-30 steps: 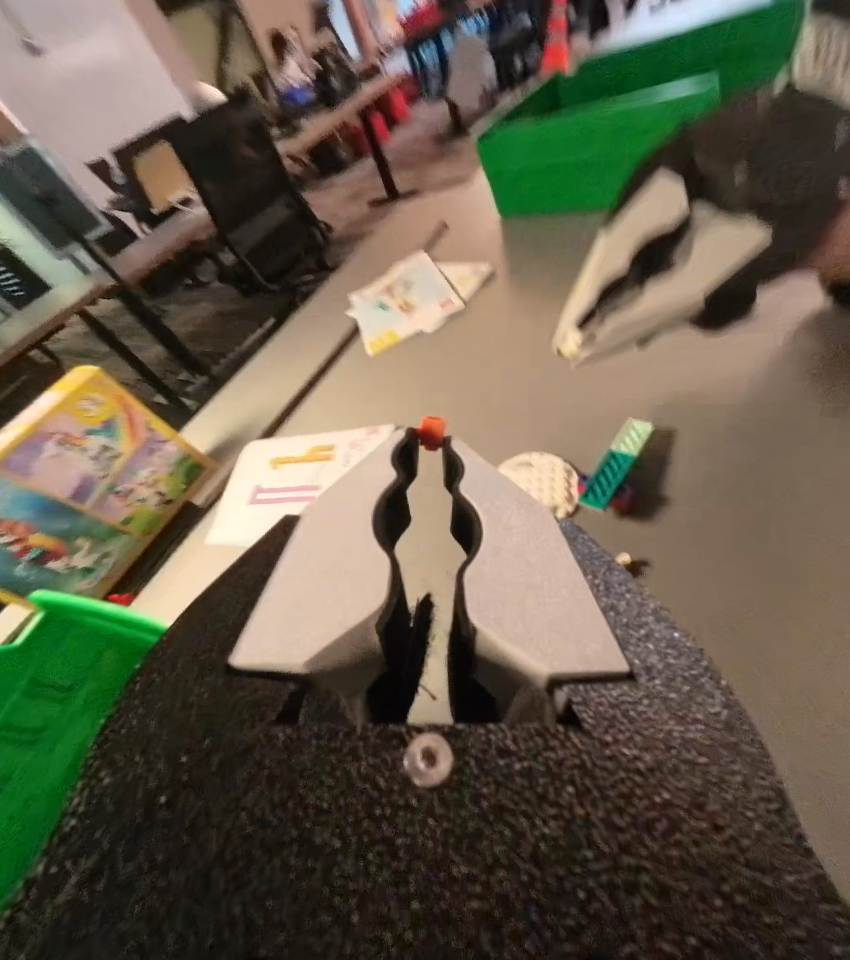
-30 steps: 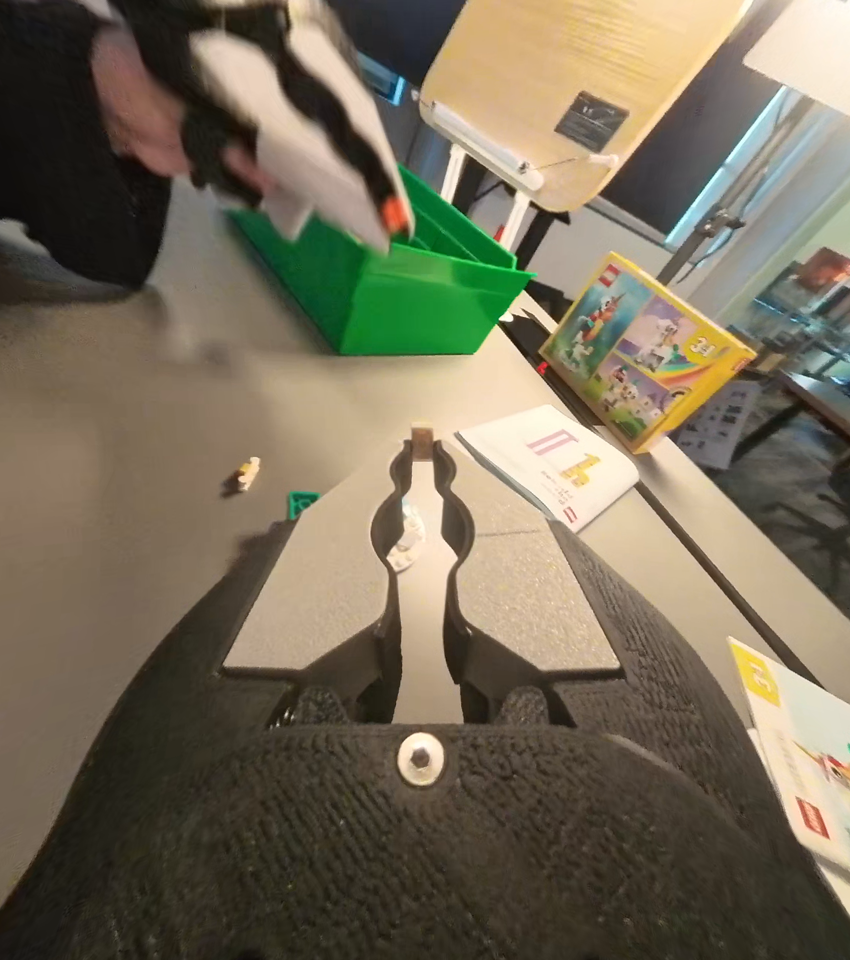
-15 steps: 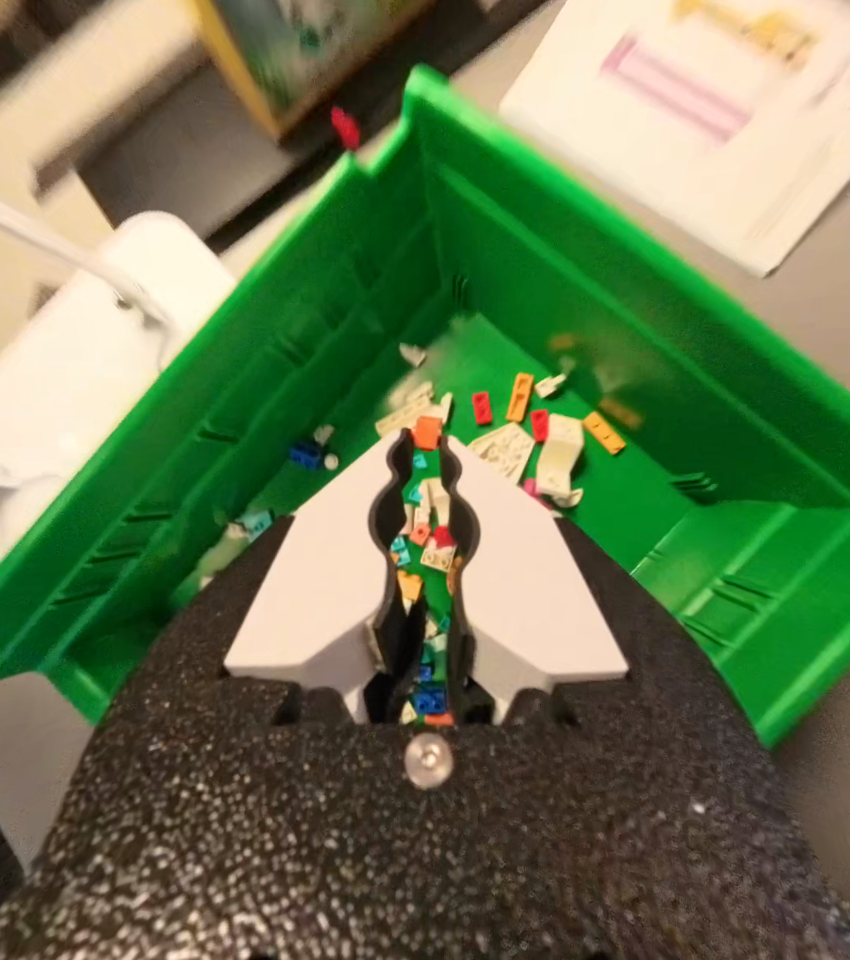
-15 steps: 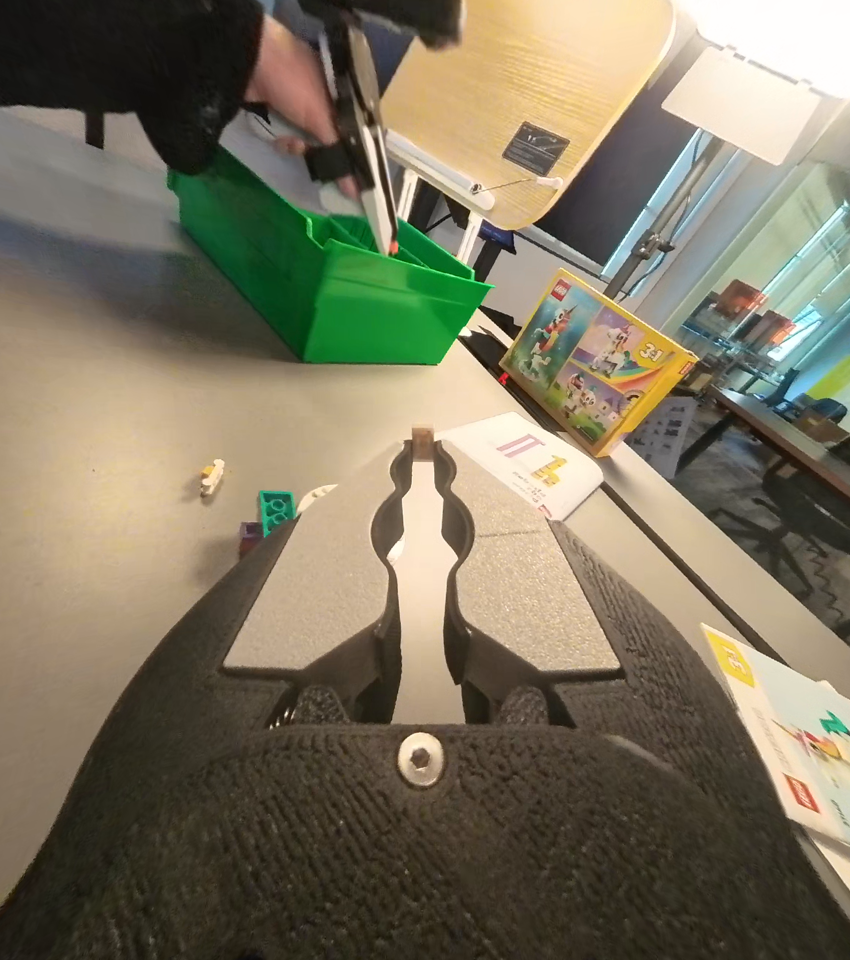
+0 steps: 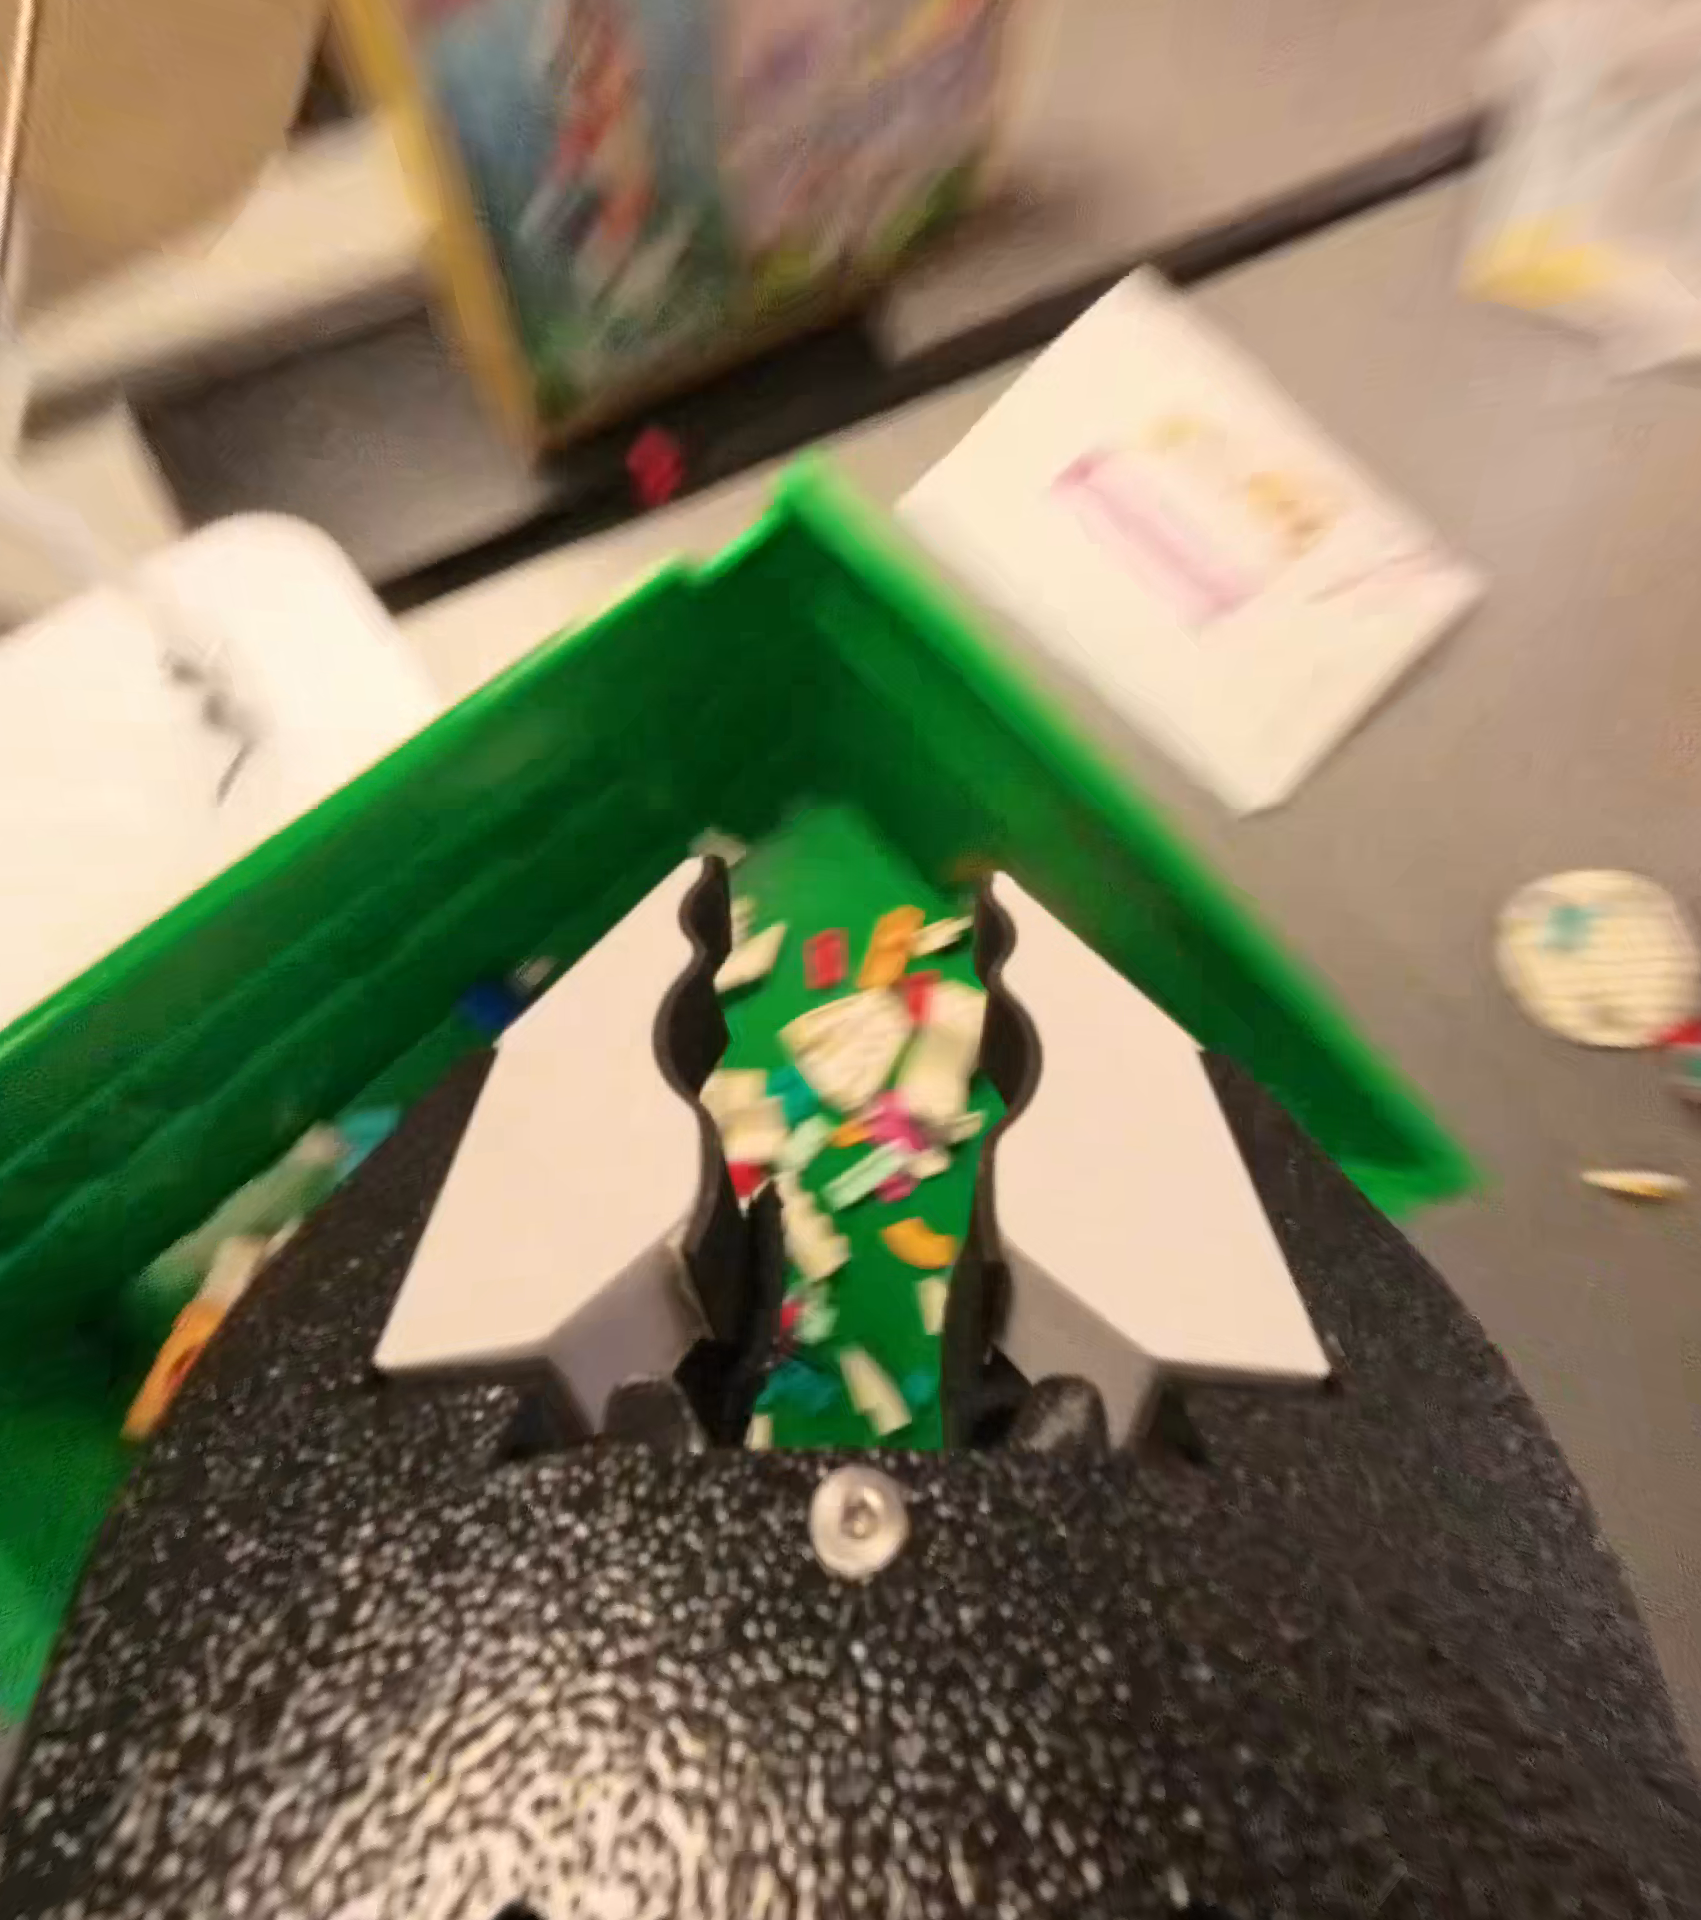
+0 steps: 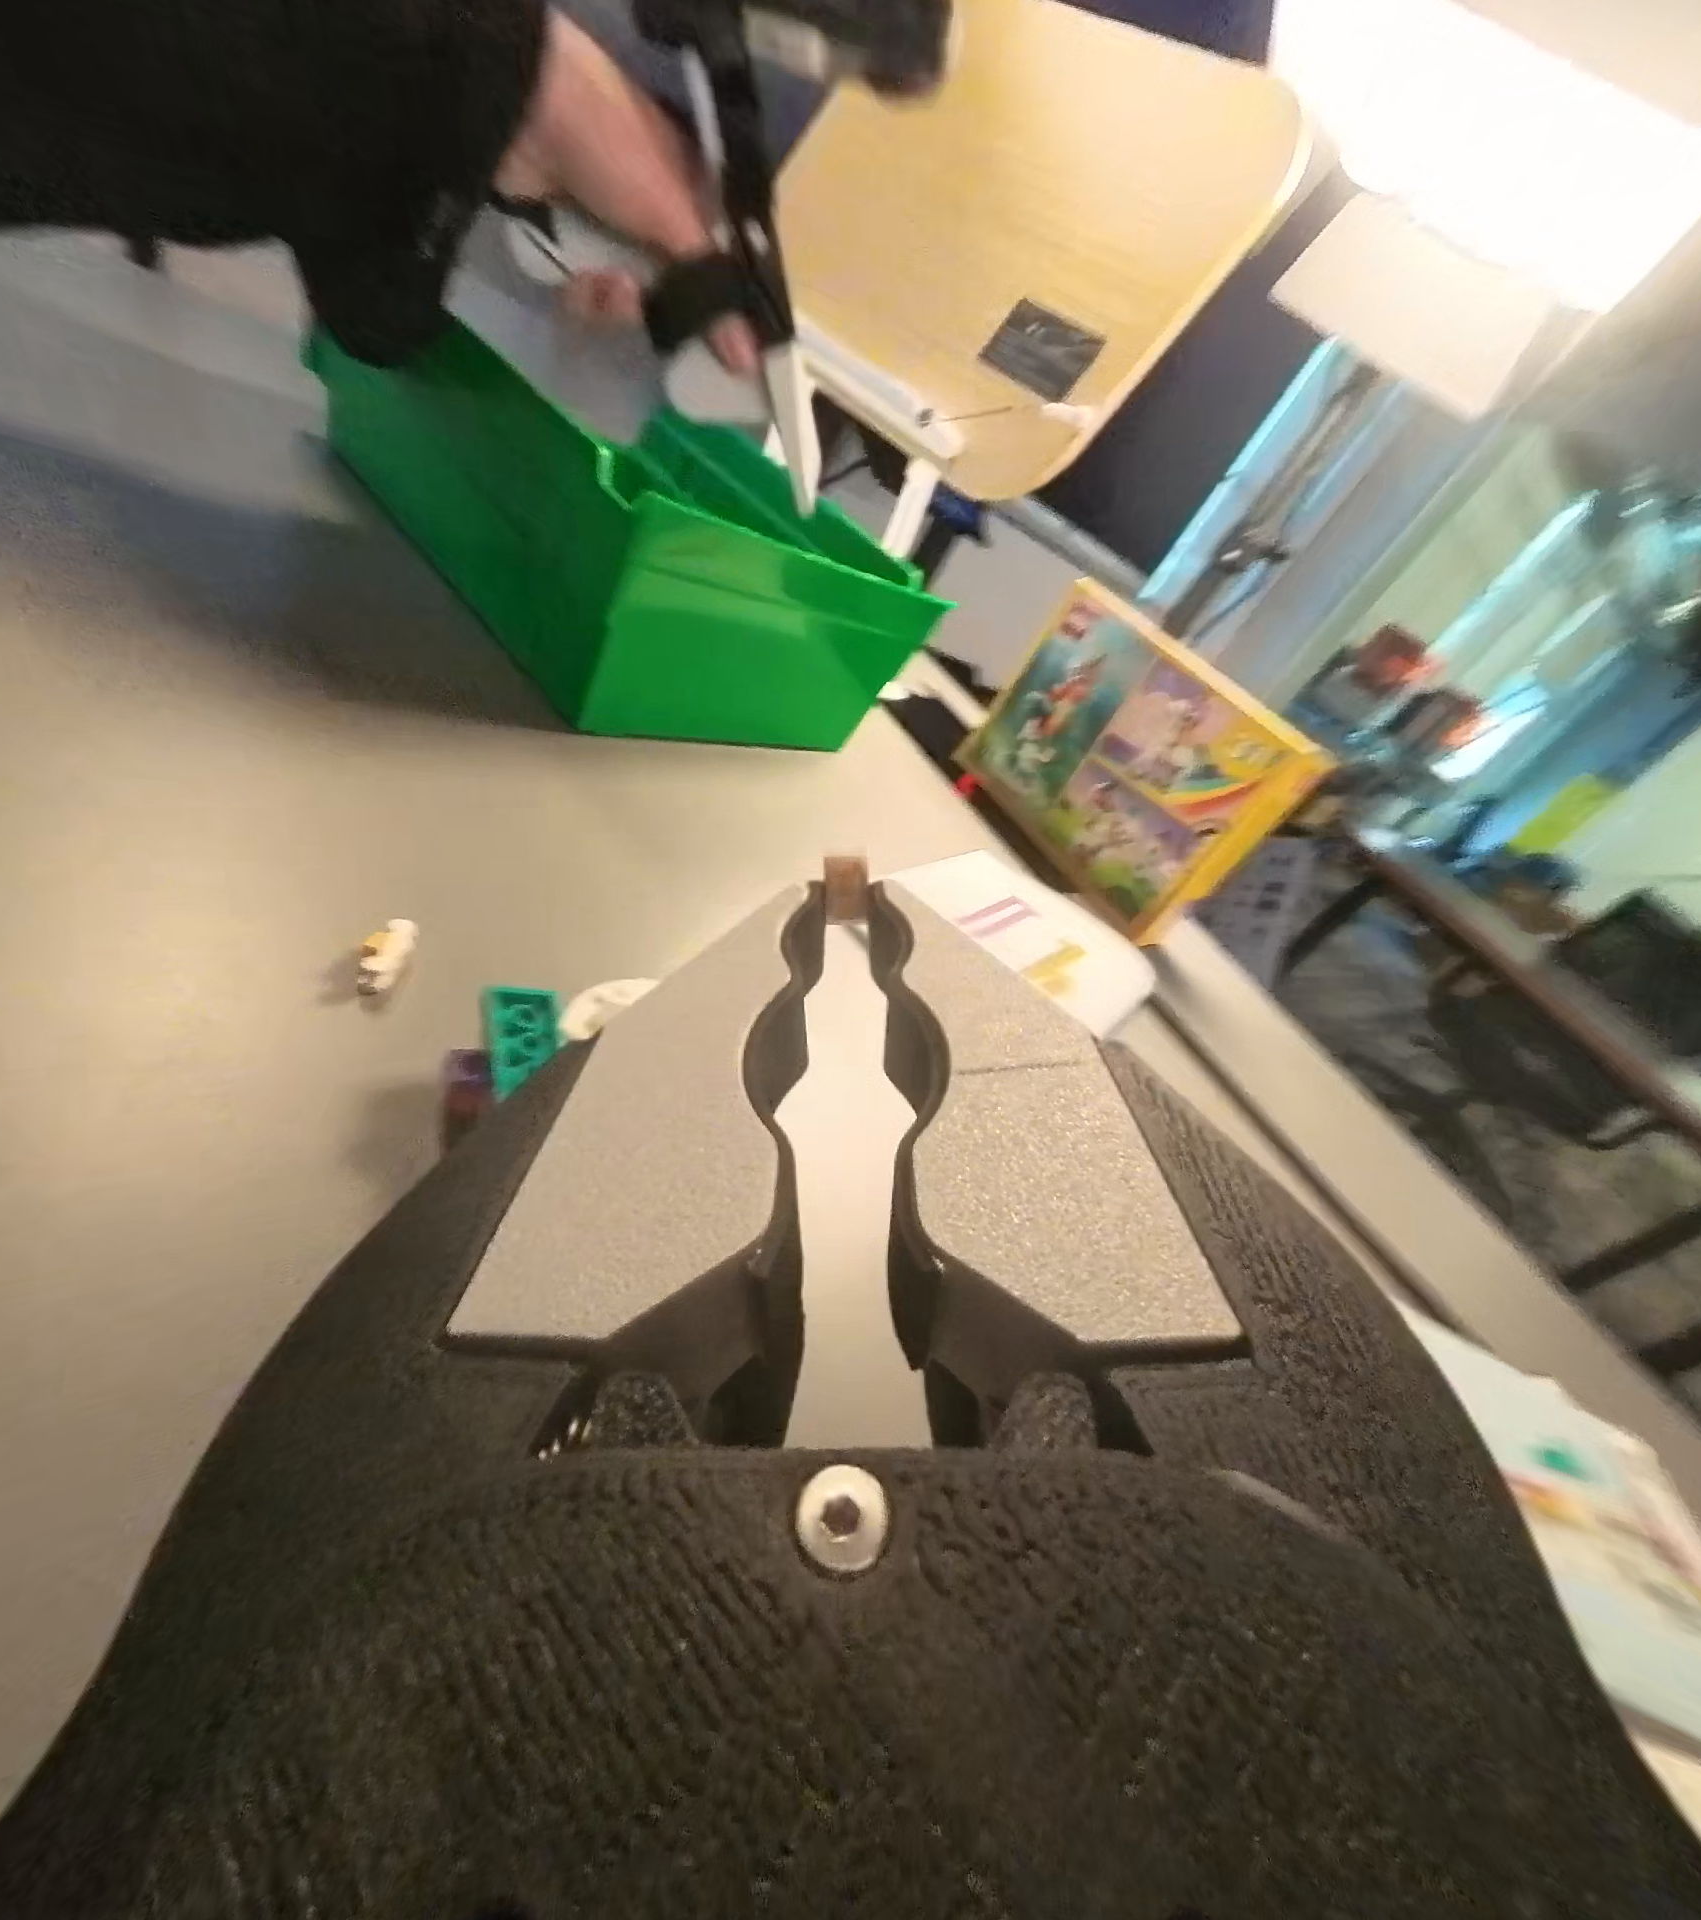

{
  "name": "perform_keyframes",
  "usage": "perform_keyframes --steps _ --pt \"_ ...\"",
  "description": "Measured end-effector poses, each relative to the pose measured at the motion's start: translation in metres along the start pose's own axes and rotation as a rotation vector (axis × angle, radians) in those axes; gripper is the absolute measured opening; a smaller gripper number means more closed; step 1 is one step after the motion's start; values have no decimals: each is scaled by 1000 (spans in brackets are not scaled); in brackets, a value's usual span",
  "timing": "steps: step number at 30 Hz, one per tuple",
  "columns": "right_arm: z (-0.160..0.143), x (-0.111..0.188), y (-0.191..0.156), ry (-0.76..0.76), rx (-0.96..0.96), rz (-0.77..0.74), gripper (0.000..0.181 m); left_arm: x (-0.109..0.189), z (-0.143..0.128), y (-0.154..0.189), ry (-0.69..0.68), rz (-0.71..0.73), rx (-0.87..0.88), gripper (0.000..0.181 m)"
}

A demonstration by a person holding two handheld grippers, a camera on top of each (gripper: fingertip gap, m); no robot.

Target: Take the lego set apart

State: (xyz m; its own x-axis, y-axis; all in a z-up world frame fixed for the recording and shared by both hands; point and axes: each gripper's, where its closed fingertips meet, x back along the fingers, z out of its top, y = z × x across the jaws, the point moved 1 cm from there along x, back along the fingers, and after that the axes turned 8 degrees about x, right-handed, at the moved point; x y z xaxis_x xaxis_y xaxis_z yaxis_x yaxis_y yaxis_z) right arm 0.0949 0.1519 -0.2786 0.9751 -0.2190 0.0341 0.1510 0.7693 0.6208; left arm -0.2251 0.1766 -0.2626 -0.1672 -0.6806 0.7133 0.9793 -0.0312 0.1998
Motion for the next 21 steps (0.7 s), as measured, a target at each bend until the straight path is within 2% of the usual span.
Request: perform_keyframes --steps 4,6,9,13,17,21 --pt "5 2 20 -51 417 -251 6 67 26 116 339 -387 -72 44" --pt "4 1 19 -87 602 -318 5 82 25 165 435 -501 -151 40" --pt "10 -1 13 -79 674 -344 5 62 -1 225 433 -490 -376 35" --pt "18 1 12 -63 717 -368 6 13 -47 278 355 -519 -581 37" --pt "20 1 3 -52 764 -351 6 -5 -64 304 351 -663 -513 39" --pt "23 -1 -1 -44 787 -343 6 -18 -65 303 395 -557 -587 30"
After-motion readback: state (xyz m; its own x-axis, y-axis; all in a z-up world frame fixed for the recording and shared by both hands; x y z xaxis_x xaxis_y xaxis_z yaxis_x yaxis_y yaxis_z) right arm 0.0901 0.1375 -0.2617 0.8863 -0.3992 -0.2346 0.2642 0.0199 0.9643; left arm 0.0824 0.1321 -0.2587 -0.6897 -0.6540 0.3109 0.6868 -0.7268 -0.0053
